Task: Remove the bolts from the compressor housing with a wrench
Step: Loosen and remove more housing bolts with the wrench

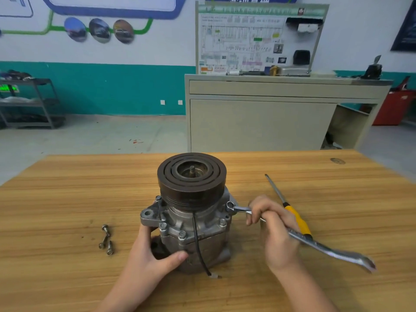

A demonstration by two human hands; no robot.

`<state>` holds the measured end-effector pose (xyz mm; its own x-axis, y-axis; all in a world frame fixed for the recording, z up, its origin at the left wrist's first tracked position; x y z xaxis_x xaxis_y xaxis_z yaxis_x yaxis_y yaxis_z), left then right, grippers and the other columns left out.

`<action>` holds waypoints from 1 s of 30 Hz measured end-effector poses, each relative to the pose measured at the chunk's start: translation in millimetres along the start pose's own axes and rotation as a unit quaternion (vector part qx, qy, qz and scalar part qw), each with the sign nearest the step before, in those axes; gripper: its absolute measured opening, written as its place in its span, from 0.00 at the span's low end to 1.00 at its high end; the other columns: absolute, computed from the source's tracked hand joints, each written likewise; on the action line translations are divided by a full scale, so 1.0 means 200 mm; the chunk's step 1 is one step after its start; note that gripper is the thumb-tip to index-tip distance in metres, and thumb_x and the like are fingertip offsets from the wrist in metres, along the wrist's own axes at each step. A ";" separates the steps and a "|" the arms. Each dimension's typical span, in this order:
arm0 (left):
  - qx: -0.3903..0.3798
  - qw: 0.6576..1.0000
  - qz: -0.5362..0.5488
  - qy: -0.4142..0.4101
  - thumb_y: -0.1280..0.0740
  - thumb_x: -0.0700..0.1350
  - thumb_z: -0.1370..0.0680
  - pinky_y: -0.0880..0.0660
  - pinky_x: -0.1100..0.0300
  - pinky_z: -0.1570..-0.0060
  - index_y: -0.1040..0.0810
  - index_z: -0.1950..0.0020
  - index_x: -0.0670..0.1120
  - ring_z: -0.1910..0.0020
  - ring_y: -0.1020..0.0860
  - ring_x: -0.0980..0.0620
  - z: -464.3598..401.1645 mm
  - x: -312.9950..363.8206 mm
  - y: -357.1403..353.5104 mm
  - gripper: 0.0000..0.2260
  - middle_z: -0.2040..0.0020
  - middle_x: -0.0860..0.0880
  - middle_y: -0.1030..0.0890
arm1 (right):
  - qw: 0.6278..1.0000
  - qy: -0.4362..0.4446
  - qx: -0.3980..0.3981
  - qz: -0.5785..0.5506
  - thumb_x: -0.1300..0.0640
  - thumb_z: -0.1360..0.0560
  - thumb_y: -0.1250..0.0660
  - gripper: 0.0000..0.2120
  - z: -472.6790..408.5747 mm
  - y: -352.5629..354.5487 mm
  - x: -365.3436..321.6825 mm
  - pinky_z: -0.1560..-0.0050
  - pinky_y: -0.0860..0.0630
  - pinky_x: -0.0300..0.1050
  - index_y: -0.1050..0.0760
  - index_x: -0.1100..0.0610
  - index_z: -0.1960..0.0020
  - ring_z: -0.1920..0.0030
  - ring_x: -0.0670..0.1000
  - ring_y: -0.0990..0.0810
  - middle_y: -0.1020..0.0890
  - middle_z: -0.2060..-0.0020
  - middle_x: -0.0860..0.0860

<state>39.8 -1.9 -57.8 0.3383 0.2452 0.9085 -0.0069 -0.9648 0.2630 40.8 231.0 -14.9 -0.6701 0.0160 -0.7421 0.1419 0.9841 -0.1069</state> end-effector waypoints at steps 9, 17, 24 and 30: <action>0.010 1.000 -0.004 0.023 0.26 0.71 0.50 0.31 0.78 0.55 0.35 0.40 0.64 0.47 0.26 0.73 -0.01 -0.01 0.00 0.42 0.46 0.65 0.22 | 0.880 -0.366 0.010 -0.303 0.64 0.31 0.43 0.07 -0.19 0.00 0.10 0.75 0.36 0.40 0.27 0.57 0.59 0.77 0.49 0.35 0.31 0.78 0.52; -0.001 1.000 -0.005 0.006 0.25 0.68 0.48 0.34 0.83 0.55 0.36 0.40 0.62 0.47 0.28 0.77 -0.01 0.00 0.00 0.40 0.47 0.78 0.27 | 0.931 -0.283 0.138 -0.187 0.69 0.23 0.43 0.08 -0.02 0.02 -0.06 0.80 0.35 0.36 0.34 0.58 0.58 0.79 0.48 0.29 0.25 0.77 0.54; -0.008 1.000 -0.009 0.001 0.26 0.66 0.46 0.35 0.84 0.55 0.37 0.40 0.64 0.48 0.29 0.79 0.00 0.00 0.00 0.37 0.47 0.81 0.29 | 0.970 -0.173 0.169 -0.008 0.71 0.25 0.46 0.19 0.06 -0.11 -0.15 0.78 0.32 0.35 0.31 0.47 0.55 0.78 0.46 0.28 0.23 0.77 0.51; -0.019 1.000 -0.015 0.004 0.26 0.67 0.44 0.33 0.80 0.50 0.38 0.41 0.75 0.42 0.29 0.72 0.00 0.01 0.00 0.35 0.42 0.75 0.28 | 0.977 -0.170 0.128 -0.031 0.66 0.30 0.45 0.17 0.01 -0.10 -0.12 0.80 0.37 0.34 0.28 0.47 0.69 0.78 0.44 0.31 0.28 0.78 0.47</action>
<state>39.8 -1.3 -56.3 0.3307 0.2751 0.9028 -0.0322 -0.9527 0.3021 55.7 211.5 4.7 -0.4089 -0.1447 -0.9010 0.3154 0.9041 -0.2883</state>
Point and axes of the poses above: each hand's wrist, its own z-axis away from the middle knuckle, its own y-axis out of the back of the hand, x = y × z, the point moved 3 cm from there along -z, towards the middle knuckle
